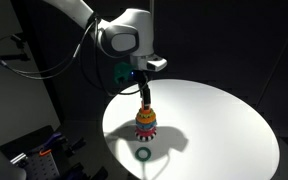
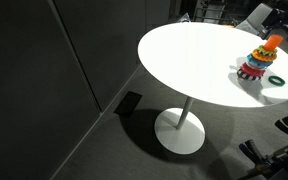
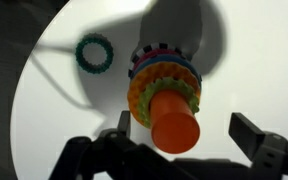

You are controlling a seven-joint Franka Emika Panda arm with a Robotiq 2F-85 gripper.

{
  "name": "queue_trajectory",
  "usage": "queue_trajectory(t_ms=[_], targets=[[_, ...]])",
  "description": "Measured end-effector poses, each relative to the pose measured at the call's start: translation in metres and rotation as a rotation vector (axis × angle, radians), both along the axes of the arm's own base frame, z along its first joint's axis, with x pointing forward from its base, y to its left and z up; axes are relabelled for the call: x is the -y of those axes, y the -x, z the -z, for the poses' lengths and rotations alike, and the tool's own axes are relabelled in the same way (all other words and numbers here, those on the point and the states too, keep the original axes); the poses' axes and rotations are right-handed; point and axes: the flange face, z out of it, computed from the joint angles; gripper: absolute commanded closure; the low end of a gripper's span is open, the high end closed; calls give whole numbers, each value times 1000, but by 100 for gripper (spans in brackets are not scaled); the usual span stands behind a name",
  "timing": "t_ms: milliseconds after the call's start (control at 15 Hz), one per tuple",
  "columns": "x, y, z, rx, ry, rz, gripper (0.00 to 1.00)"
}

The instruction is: Pick up the lime green ring and put it on the ring holder

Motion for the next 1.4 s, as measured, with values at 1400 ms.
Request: queue_trajectory(t_ms=[1400], targets=[[4,75,38,-51,-40,-309,0]])
